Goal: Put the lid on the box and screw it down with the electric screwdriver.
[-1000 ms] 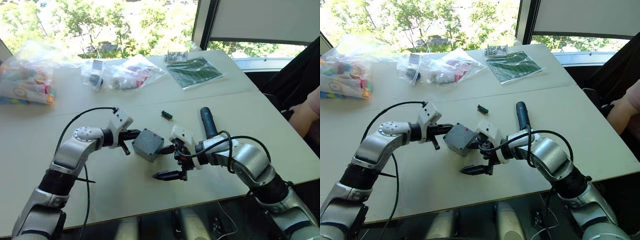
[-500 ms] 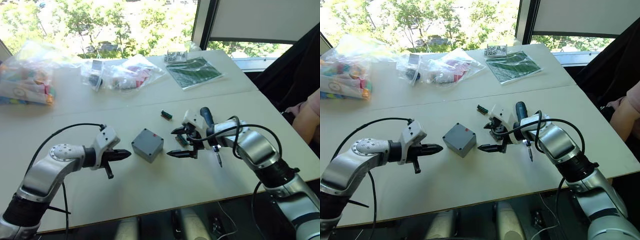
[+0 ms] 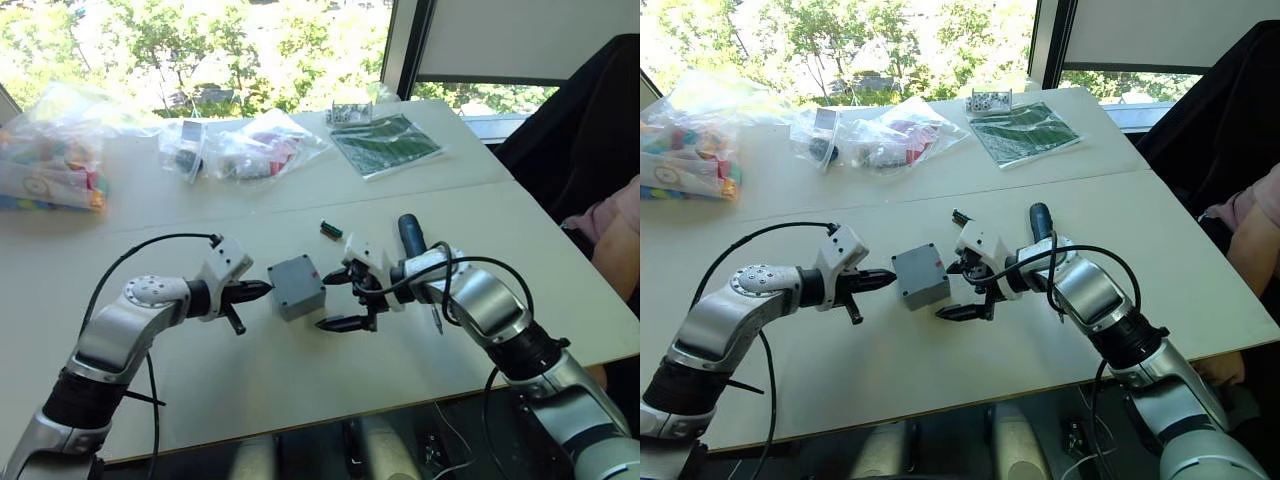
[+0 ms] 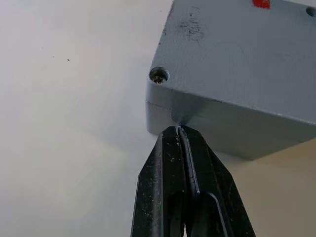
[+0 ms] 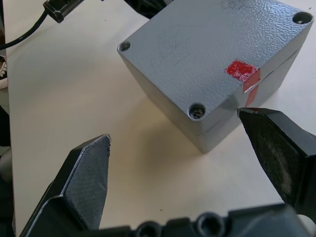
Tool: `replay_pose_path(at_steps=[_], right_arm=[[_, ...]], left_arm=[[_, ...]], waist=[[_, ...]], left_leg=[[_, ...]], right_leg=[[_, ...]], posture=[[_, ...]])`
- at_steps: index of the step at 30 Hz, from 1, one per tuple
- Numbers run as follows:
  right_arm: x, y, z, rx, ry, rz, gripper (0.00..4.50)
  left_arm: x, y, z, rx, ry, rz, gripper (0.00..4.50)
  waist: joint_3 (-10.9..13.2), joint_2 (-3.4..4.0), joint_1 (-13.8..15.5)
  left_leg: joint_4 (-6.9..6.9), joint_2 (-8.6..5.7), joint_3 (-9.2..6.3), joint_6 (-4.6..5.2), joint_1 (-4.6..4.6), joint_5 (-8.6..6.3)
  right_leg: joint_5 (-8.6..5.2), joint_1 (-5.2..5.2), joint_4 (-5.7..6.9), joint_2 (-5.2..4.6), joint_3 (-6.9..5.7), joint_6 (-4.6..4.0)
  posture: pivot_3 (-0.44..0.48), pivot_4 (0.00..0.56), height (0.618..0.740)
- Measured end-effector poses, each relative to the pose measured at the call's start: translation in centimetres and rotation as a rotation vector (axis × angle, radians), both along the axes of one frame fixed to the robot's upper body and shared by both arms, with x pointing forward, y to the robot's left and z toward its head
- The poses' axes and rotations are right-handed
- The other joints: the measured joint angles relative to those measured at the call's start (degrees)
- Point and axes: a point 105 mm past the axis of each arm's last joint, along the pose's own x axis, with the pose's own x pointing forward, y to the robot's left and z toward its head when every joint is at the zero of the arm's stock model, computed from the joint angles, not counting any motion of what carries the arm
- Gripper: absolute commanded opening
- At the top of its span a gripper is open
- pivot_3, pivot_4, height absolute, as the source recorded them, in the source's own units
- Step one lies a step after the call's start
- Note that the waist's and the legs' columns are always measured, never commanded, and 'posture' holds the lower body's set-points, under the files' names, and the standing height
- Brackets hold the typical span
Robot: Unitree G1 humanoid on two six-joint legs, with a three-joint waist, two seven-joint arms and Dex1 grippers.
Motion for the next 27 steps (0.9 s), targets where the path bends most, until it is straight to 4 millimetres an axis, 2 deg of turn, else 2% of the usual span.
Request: replay_pose_path(at_steps=[12,18,20,22,25,27], right_arm=[[-0.3,0.1,0.1,0.002,0.023,-0.05,4.44],[-0.4,-0.2,0.3,0.001,0.018,-0.058,4.44],[0.1,-0.8,1.5,0.043,0.034,-0.09,4.44],[1.2,-1.6,4.0,0.128,0.028,-0.137,4.44],[4.0,-3.6,8.4,0.263,-0.057,-0.233,4.44],[5.5,-4.1,9.5,0.312,-0.102,-0.28,4.44]], left_arm=[[1.0,-0.6,0.2,0.0,-0.019,0.002,0.0],[0.8,-0.7,0.1,0.006,-0.013,-0.014,0.0],[0.4,-0.3,0.3,0.025,-0.012,-0.03,0.0],[-0.1,0.4,0.9,0.033,-0.017,-0.031,0.0],[-0.6,2.1,1.7,-0.005,-0.013,0.02,0.0],[-0.6,2.6,2.1,-0.038,-0.011,0.042,0.0]], waist=[[0.0,0.0,0.02],[0.0,0.0,0.03],[0.01,-0.01,-0.02],[0.01,0.0,-0.17],[0.01,0.0,-0.15],[0.0,-0.01,-0.14]], left_leg=[[0.01,0.0,0.0,0.0,0.08,0.0],[0.0,0.0,0.0,0.0,0.11,0.0],[0.01,-0.01,0.0,0.0,0.1,0.0],[0.0,0.0,0.01,0.0,0.14,0.0],[-0.15,0.01,0.02,0.01,0.45,-0.01],[-0.15,0.04,0.0,0.04,0.52,-0.02]], right_leg=[[-0.02,0.02,0.13,0.0,0.0,-0.01],[-0.04,0.02,0.19,0.0,0.0,-0.03],[-0.04,0.01,0.19,0.0,0.01,-0.04],[-0.04,0.0,0.21,0.01,0.03,-0.04],[-0.2,0.21,0.27,0.03,0.03,-0.19],[-0.43,0.3,0.3,0.06,0.01,-0.27]], posture=[[0.0,0.15,0.74],[0.0,0.15,0.74],[0.0,0.15,0.74],[0.0,0.15,0.74],[0.0,0.15,0.74],[0.0,0.15,0.74]])
